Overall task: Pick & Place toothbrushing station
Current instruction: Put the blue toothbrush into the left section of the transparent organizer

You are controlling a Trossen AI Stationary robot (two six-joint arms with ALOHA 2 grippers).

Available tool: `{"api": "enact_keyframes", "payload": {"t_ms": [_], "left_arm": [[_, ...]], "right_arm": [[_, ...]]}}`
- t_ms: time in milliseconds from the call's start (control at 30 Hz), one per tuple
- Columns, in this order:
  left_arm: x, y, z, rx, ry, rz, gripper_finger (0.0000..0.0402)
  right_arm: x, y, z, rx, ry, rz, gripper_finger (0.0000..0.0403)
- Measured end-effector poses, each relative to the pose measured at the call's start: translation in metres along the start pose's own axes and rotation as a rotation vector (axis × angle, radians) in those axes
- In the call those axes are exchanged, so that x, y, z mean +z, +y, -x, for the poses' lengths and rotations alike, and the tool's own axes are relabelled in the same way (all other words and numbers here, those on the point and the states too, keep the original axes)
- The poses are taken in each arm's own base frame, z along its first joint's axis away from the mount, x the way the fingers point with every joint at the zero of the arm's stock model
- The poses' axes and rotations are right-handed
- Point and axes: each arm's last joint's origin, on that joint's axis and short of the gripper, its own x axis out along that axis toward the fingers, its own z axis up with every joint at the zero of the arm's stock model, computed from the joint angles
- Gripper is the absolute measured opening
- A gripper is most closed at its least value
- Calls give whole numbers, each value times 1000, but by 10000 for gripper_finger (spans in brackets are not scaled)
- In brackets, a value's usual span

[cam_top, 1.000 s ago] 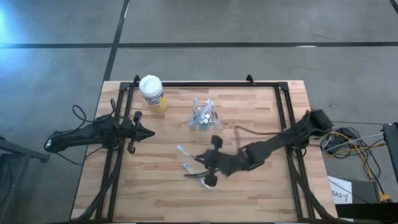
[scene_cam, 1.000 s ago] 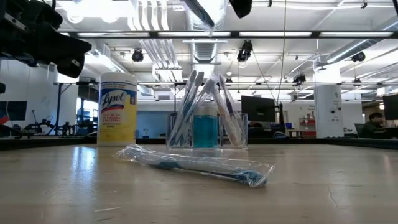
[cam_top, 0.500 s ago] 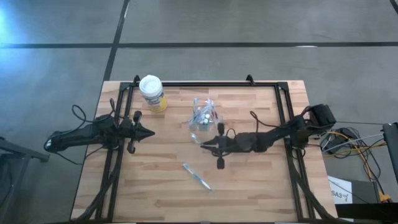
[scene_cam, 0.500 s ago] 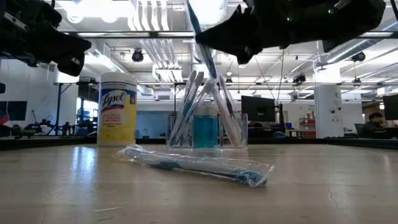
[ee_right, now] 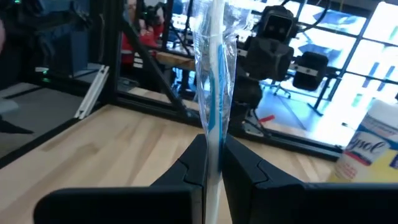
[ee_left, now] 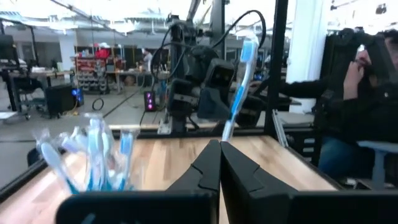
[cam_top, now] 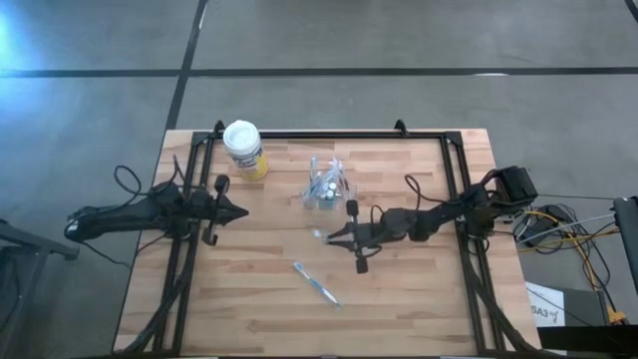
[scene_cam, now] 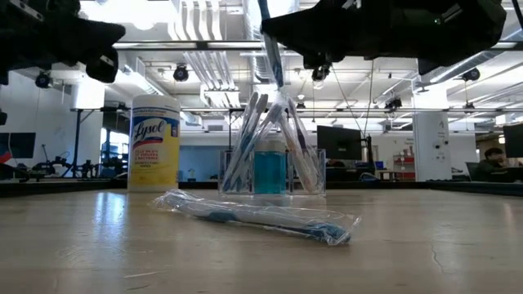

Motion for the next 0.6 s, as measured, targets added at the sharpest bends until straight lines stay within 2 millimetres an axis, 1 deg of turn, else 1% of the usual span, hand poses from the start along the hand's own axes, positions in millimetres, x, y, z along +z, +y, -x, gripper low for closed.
{"api": "enact_keyframes", "payload": {"t_ms": [167,300,367,500,600], "left_arm": [[6,2,-11,-6,-61,8,6],[10,2,-21,-57,-100,-80,12],[13,3,-26,-60,-105,-87,18],[18,6,-37,-35,-69,-75,41],[21,8,-47,-34,-32,-67,71]], "right_arm": [[3,-5,-3,-19,-11,6,24],[6,-7,-4,-28,-18,6,24],[6,-8,-5,-30,-21,4,24],[8,-8,-6,-34,-26,1,24],[7,-8,-7,-34,-23,2,24]]}}
